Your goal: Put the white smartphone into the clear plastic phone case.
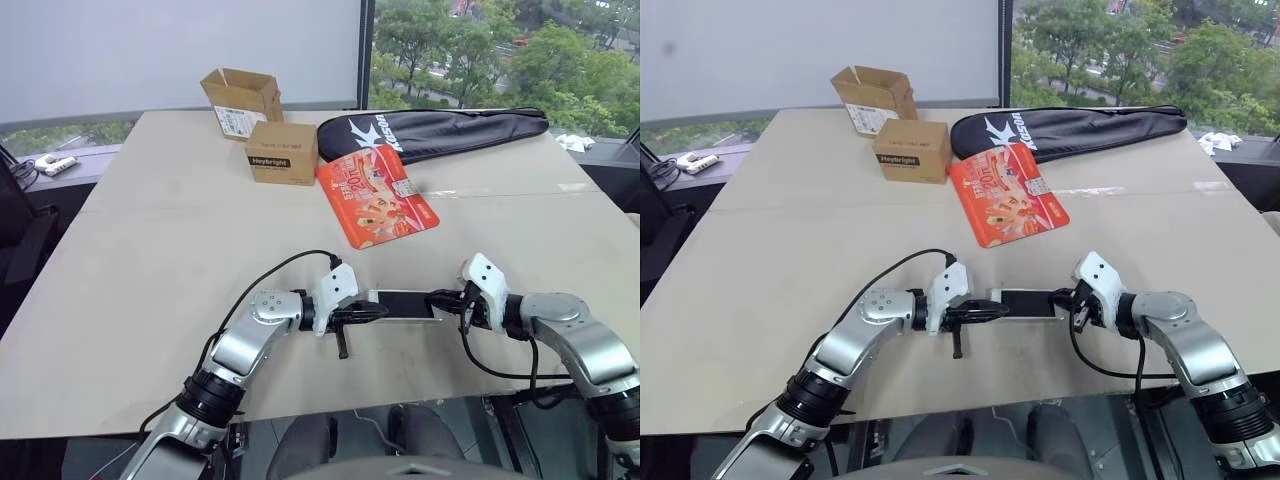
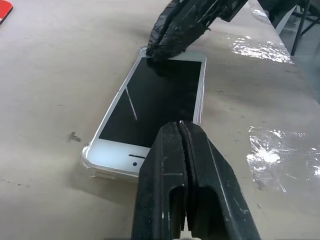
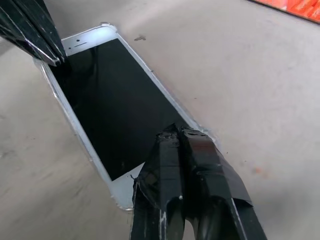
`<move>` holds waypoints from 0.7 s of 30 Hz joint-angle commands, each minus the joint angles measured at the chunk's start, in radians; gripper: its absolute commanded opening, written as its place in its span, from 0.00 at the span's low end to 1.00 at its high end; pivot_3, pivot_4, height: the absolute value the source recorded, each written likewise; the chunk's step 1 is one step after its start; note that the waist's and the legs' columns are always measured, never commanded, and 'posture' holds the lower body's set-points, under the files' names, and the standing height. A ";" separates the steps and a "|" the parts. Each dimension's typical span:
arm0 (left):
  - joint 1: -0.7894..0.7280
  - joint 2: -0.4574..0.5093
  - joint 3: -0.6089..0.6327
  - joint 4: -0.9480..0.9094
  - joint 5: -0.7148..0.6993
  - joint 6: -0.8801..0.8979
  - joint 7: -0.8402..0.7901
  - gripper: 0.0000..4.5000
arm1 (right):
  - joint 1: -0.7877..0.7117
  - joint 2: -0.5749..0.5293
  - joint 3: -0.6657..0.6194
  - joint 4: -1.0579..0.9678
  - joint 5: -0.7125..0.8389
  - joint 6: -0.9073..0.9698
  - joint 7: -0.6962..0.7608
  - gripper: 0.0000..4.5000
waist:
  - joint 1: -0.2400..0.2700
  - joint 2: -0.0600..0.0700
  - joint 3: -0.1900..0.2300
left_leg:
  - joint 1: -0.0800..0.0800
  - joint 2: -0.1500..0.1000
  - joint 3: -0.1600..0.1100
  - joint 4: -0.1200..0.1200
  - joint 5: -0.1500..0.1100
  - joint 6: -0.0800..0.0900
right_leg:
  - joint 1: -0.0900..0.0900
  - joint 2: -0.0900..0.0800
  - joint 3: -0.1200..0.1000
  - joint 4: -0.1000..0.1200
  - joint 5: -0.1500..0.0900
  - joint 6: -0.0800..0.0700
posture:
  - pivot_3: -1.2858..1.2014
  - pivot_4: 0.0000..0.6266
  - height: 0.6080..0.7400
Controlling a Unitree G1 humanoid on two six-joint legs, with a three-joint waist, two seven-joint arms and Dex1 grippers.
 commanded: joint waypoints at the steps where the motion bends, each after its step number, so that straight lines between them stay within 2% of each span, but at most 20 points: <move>1: 0.008 0.012 0.013 0.003 0.008 0.002 0.010 0.00 | 0.106 -0.050 0.151 0.162 -0.131 -0.040 0.036 0.01 | 0.001 0.000 0.000 | 0.000 0.000 0.000 -0.001 0.000 0.000 | 0.000 0.000 0.000 0.000 0.000 0.000 | 0.52 0.24 1.00; 4: 0.008 0.012 0.014 0.005 0.008 0.001 0.009 0.00 | 0.145 -0.024 0.097 0.209 -0.101 -0.223 0.070 0.01 | 0.004 0.000 0.000 | 0.000 0.000 -0.001 -0.004 0.000 0.000 | 0.000 0.000 -0.002 -0.003 0.000 0.000 | 0.52 0.24 1.00; 8: 0.009 0.012 0.013 0.010 0.008 -0.002 0.007 0.00 | 0.181 -0.023 0.056 0.217 -0.049 -0.314 0.133 0.01 | 0.004 0.001 0.001 | 0.000 0.000 -0.003 -0.011 0.001 0.001 | 0.000 0.002 -0.006 -0.009 0.000 0.000 | 0.52 0.24 1.00; 14: 0.003 0.008 0.010 0.024 0.011 -0.010 0.004 0.00 | 0.216 -0.017 -0.002 0.186 0.055 -0.348 0.213 0.01 | 0.008 0.003 0.001 | -0.002 0.000 -0.007 -0.013 -0.002 0.005 | 0.000 0.003 -0.014 -0.013 -0.003 -0.001 | 0.52 0.24 1.00; 21: -0.005 0.007 0.006 0.034 0.014 -0.011 0.000 0.00 | 0.246 -0.026 -0.027 0.163 0.111 -0.351 0.273 0.01 | 0.008 0.011 0.006 | -0.007 0.000 -0.010 -0.014 -0.006 0.004 | -0.004 0.002 -0.018 -0.013 -0.006 -0.005 | 0.52 0.24 1.00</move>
